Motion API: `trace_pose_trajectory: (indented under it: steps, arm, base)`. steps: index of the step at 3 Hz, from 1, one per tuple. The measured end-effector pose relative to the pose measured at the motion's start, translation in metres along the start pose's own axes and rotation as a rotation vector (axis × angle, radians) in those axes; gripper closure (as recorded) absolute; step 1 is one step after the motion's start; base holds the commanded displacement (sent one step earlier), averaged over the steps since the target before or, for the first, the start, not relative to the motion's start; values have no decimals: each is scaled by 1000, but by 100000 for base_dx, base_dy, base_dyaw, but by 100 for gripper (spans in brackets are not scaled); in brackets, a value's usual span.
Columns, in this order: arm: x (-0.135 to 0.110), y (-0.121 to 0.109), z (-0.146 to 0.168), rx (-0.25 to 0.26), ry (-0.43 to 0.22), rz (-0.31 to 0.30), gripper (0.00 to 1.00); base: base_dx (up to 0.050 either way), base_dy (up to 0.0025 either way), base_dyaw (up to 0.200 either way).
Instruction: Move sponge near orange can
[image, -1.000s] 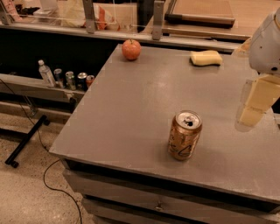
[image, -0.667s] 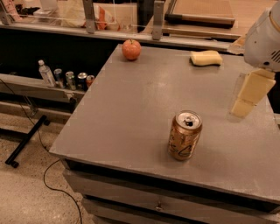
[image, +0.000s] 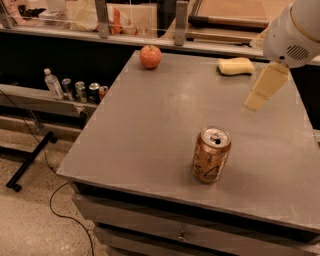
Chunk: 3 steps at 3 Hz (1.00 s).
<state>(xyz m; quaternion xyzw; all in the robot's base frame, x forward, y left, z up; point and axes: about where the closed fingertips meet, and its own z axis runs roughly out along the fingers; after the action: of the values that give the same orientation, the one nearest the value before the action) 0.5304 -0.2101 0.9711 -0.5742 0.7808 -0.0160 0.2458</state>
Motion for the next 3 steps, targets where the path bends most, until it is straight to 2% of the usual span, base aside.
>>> trace_pose_trajectory:
  steps: [2, 3]
  arm:
    - [-14, -72, 35, 49, -152, 146, 0]
    - [-17, -99, 54, 63, -191, 229, 0]
  base:
    - [0, 0, 0]
    - [0, 0, 0]
